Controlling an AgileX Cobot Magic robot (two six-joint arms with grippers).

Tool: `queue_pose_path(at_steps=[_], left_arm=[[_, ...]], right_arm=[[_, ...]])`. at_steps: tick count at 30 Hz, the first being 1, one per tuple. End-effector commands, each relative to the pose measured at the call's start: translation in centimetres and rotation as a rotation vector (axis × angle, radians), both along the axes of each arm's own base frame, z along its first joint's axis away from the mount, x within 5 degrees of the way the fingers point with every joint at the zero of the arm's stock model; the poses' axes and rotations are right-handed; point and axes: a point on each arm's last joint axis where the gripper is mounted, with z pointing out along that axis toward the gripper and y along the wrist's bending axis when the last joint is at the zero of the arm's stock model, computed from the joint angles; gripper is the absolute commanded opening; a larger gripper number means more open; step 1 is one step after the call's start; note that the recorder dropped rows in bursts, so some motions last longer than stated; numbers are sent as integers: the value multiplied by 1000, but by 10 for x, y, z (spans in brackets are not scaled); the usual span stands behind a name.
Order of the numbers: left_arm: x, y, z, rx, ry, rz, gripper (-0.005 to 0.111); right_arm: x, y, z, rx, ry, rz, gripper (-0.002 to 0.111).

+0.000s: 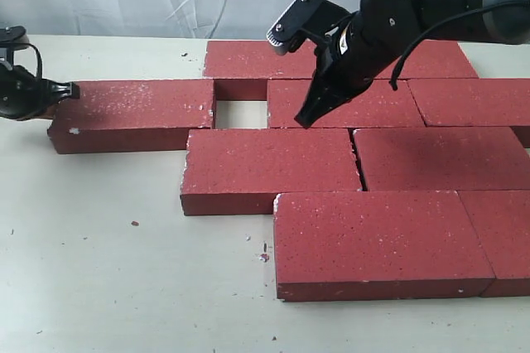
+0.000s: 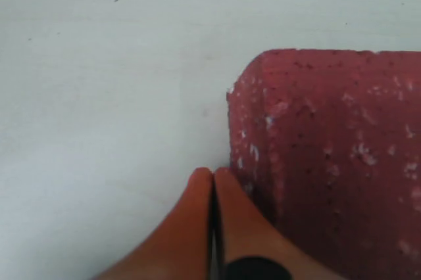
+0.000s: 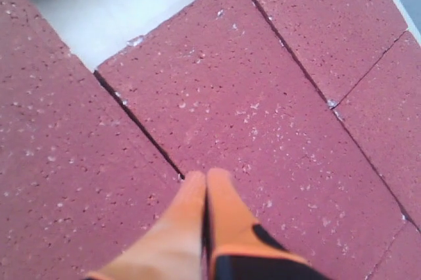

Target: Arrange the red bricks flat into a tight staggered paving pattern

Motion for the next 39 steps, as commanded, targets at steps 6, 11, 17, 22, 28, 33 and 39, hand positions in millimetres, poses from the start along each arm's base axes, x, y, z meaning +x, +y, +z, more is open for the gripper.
queue_pose_path(at_steps=[6, 11, 17, 22, 28, 33, 39], left_arm=[[5, -30, -1, 25, -26, -55, 0], [9, -44, -8, 46, -31, -74, 0], [12, -66, -7, 51, -39, -135, 0], [12, -82, -7, 62, -50, -167, 0], [11, -95, -6, 74, -61, -197, 0], [11, -98, -6, 86, -66, -210, 0], [11, -94, -6, 97, -65, -214, 0]], right_arm=[[1, -1, 4, 31, -22, -6, -1], [2, -1, 4, 38, -30, -4, -1], [2, -1, 4, 39, -31, -4, -1], [2, 0, 5, 45, -36, -4, -1], [2, 0, 5, 46, -37, -4, -1], [2, 0, 5, 46, -37, -4, -1], [2, 0, 5, 45, -35, -4, -1]])
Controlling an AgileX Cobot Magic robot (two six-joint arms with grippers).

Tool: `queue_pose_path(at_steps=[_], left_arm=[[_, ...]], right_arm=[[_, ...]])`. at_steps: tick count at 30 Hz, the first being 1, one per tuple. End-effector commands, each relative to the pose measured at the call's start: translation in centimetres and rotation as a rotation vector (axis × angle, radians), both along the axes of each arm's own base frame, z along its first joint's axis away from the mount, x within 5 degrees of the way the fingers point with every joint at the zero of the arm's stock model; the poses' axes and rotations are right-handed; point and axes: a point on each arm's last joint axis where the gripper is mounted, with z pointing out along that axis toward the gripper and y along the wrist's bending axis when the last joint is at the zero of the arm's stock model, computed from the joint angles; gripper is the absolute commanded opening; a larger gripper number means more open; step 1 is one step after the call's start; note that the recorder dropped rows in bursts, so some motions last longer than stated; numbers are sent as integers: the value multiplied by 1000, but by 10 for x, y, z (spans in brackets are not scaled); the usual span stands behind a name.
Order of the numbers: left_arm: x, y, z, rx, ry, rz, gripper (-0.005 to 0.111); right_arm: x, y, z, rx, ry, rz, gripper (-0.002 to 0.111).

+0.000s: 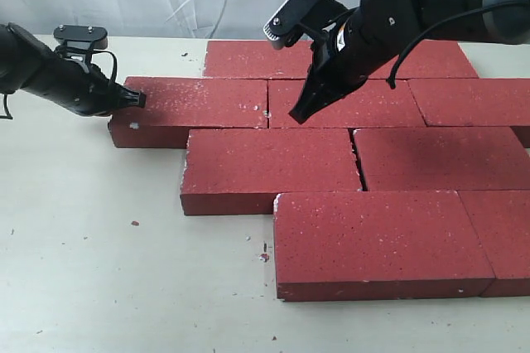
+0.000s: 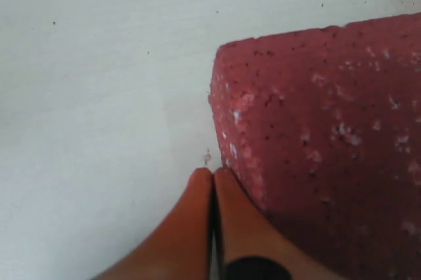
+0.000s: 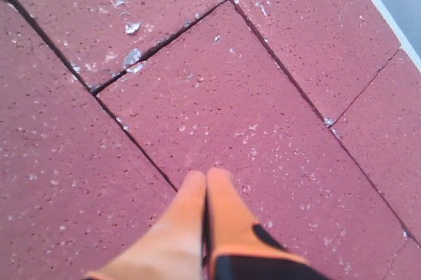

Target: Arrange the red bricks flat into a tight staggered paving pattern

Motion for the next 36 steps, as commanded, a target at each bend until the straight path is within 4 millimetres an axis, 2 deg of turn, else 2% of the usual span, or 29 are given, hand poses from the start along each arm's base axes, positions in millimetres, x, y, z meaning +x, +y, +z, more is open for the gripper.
queue_pose_path(at_steps=[1, 5, 19, 26, 29, 33, 36], left_arm=[[0, 0, -1, 0, 7, -11, 0], [1, 7, -1, 1, 5, 6, 0], [2, 13, 2, 39, -17, -2, 0], [-2, 44, 18, -17, 12, 42, 0], [-8, 51, 29, -71, 44, 28, 0], [-17, 39, 51, -170, 77, -34, 0], [-22, 17, 71, -200, 56, -102, 0]], right_arm=[[0, -2, 3, 8, -10, -3, -1], [0, -2, 3, 9, -12, -2, -1], [0, -2, 3, 15, -10, -5, -1], [0, -2, 3, 22, -14, -6, -1], [1, 1, 4, 65, -14, -26, -1], [0, 10, 7, 222, 4, -89, -1], [-1, 14, 11, 195, -3, -29, -1]])
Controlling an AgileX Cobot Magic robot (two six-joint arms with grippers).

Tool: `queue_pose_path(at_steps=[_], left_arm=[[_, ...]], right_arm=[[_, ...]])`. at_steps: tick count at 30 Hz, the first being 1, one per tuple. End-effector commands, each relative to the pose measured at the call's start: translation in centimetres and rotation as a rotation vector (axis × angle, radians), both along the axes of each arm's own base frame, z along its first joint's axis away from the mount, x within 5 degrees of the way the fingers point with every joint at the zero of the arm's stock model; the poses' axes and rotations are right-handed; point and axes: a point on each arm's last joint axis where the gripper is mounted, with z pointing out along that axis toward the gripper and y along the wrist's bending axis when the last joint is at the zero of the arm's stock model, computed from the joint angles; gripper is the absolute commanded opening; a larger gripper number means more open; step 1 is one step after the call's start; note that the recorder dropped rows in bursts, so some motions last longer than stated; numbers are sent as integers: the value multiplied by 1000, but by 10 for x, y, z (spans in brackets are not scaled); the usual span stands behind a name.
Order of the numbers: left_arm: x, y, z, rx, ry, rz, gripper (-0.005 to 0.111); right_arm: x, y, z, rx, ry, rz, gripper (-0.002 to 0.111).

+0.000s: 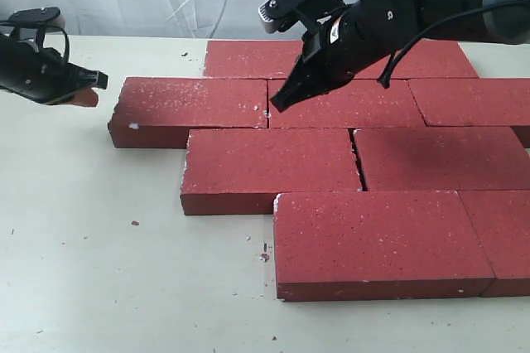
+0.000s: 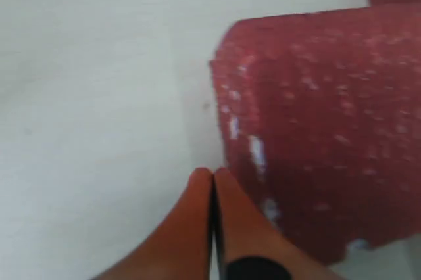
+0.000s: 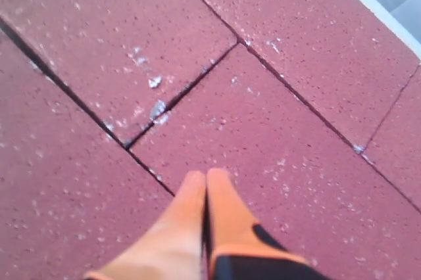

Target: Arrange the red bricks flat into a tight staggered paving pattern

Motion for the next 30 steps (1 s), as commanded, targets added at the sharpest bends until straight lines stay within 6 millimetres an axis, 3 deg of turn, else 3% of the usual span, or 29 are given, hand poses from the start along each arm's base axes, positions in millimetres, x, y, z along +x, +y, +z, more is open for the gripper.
queue_pose_path(at_steps=[1, 4, 7, 11, 15, 18, 23, 30], left_arm=[[-6, -30, 39, -81, -66, -55, 0], [-3, -51, 69, -83, -179, -63, 0], [-13, -60, 81, -7, -171, -183, 0], [-30, -44, 91, 169, -20, -169, 0], [-50, -15, 105, 457, 116, -81, 0], [-63, -6, 121, 535, 117, -51, 0], [-80, -10, 150, 467, -100, -7, 0], [-116, -9, 179, 438, -348, 34, 0]], right_arm=[[-1, 5, 11, -1, -8, 53, -1], [1, 3, 26, -58, 48, 70, -1], [4, -16, 36, -143, 143, 42, -1], [6, -52, 41, -219, 291, -54, -1], [8, -103, 55, -219, 347, -305, -1], [3, -137, 69, -176, 318, -429, -1], [-21, -180, 93, -93, 183, -545, -1], [-64, -206, 118, 14, -32, -642, -1]])
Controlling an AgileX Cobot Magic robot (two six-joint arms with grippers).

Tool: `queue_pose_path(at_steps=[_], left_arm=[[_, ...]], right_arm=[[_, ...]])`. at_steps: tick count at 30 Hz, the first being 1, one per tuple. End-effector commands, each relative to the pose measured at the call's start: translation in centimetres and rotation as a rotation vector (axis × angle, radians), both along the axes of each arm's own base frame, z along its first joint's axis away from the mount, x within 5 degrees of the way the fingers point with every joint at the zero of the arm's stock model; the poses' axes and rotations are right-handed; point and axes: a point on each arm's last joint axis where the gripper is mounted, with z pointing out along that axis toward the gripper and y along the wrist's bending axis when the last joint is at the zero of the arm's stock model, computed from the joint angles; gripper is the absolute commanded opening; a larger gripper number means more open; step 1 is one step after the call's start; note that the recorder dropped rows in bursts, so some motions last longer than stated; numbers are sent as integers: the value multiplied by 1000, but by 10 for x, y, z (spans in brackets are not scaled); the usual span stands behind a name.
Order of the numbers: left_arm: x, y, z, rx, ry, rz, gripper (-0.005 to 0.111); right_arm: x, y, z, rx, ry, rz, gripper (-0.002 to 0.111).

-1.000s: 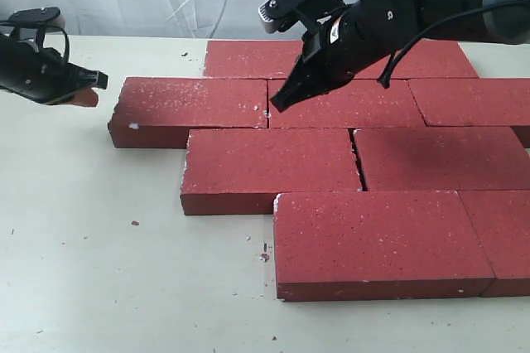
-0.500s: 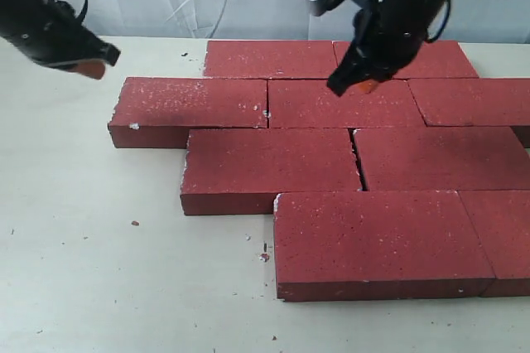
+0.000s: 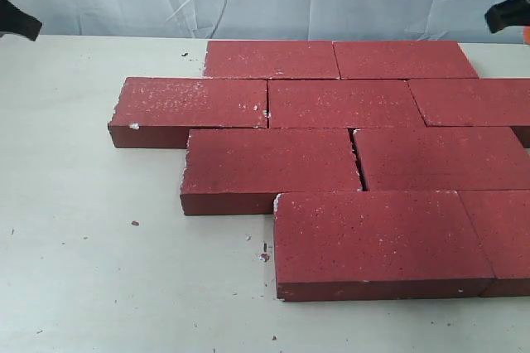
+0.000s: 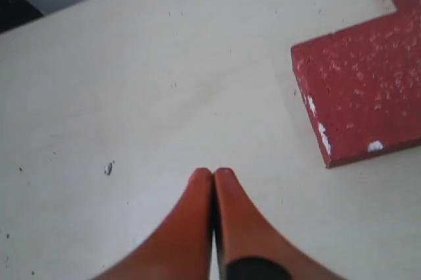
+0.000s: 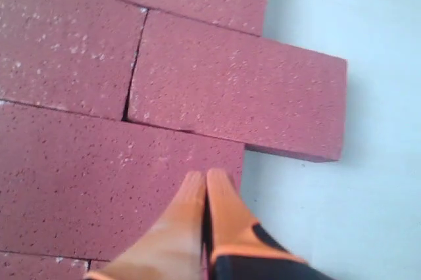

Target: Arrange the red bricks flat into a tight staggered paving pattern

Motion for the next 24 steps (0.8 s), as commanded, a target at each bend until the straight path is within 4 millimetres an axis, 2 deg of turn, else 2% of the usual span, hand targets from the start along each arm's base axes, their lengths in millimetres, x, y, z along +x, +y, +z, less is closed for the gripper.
queue_pose_path(at_steps=[1, 6, 14, 19, 24], left_arm=[[-24, 1, 18, -29, -158, -1, 0], [-54, 1, 28, -50, -297, -16, 0], [-95, 1, 34, -102, -447, -16, 0], [-121, 3, 26, -124, -533, -18, 0], [-162, 5, 15, -154, -633, -16, 0]], right_arm=[[-29, -10, 17, 16, -157, -40, -1], [-61, -9, 26, 34, -283, -30, -1], [-109, -7, 22, 41, -465, -10, -1], [-137, -6, 19, 55, -582, 0, -1], [-173, -5, 11, 60, -713, 10, -1]])
